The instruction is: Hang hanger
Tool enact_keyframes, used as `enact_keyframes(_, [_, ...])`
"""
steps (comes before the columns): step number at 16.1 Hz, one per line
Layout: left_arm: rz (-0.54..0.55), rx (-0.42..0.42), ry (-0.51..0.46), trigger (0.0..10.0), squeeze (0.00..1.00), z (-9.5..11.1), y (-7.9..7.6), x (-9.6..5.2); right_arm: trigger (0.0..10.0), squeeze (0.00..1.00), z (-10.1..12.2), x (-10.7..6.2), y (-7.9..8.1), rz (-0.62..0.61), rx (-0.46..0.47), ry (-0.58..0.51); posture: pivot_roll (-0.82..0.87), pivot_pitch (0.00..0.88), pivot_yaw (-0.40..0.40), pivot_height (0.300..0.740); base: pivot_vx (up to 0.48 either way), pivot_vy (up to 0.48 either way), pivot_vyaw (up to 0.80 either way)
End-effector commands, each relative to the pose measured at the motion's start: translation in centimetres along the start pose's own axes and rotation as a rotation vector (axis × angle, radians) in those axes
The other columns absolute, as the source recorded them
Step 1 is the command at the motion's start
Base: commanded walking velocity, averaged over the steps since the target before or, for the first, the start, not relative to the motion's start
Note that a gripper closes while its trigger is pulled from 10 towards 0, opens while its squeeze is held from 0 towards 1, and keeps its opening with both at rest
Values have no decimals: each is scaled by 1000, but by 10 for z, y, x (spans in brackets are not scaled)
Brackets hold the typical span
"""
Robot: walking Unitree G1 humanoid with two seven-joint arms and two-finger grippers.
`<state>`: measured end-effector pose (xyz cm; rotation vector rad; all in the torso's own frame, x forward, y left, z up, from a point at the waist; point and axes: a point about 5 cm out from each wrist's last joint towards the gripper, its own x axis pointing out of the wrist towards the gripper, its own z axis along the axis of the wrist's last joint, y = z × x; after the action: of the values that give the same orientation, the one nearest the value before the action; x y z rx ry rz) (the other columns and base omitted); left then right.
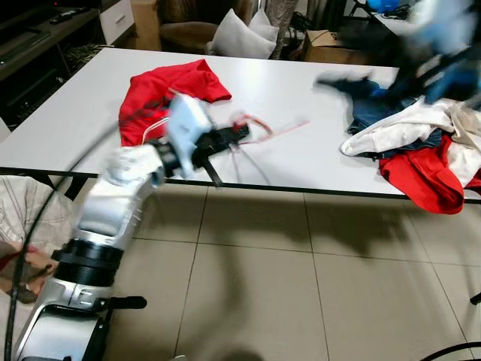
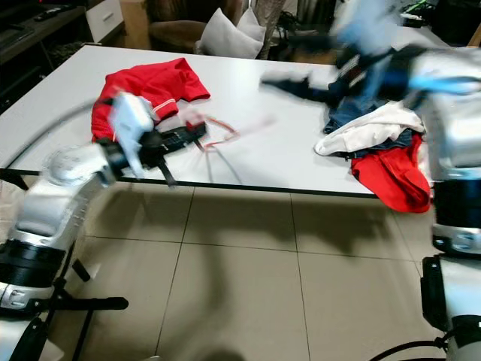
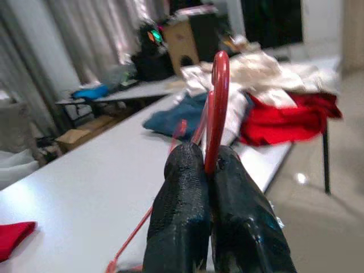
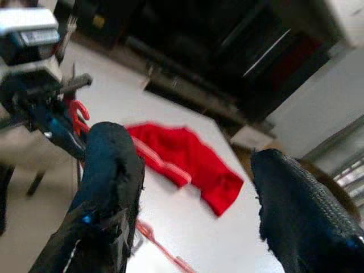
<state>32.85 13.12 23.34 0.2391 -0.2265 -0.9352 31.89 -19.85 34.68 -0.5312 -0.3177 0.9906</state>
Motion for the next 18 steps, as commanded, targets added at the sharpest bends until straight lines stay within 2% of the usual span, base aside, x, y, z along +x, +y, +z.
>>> enact_keyframes(1, [48, -72, -19, 0, 0, -4, 7, -9, 10000, 1000, 1, -12, 1, -38, 54, -56, -159, 0, -12, 740, 0, 0, 0])
enact_keyframes(3, [99, -143, -75, 0, 0, -2, 19, -25, 10000, 1000, -5, -37, 18, -64, 180, -93, -165, 0, -5, 740, 0, 0, 0])
enact_keyframes(4, [105, -175, -110, 0, 0, 1, 23, -30, 10000, 1000, -12, -46, 28, -78, 221, -70, -165, 0, -3, 740, 0, 0, 0])
enact_keyframes(6, [92, -252, -187, 0, 0, 10, 30, -40, 10000, 1000, -34, -64, 42, -183, 260, 23, -170, 0, 6, 740, 0, 0, 0])
enact_keyframes(8, [11, -345, -254, 0, 0, 19, 29, -46, 10000, 1000, -49, -71, 64, -222, 287, 94, -173, 0, 12, 740, 0, 0, 0])
enact_keyframes(10, [-58, -421, -296, 0, 0, 22, 27, -48, 10000, 1000, -59, -73, 77, -213, 357, 126, -176, 0, 16, 740, 0, 0, 0])
enact_keyframes(13, [-133, -442, -292, 0, 0, 24, 25, -49, 10000, 1000, -65, -74, 90, -103, 459, 127, -177, 0, 17, 740, 0, 0, 0])
enact_keyframes(14, [-183, -447, -300, 0, 0, 28, 23, -49, 10000, 1000, -63, -74, 94, -9, 520, 98, -177, 0, 14, 740, 0, 0, 0])
enact_keyframes(16, [-232, -465, -314, 0, 0, 33, 21, -50, 10000, 1000, -63, -77, 95, 69, 587, 92, -179, 0, 11, 740, 0, 0, 0])
enact_keyframes(17, [-254, -479, -327, 0, 0, 36, 20, -51, 10000, 184, -64, -79, 95, 101, 613, 98, -180, 0, 10, 740, 0, 0, 0])
enact_keyframes(18, [-283, -498, -340, 0, 0, 39, 19, -53, 10000, 0, -67, -81, 93, 120, 631, 107, -179, 0, 9, 740, 0, 0, 0])
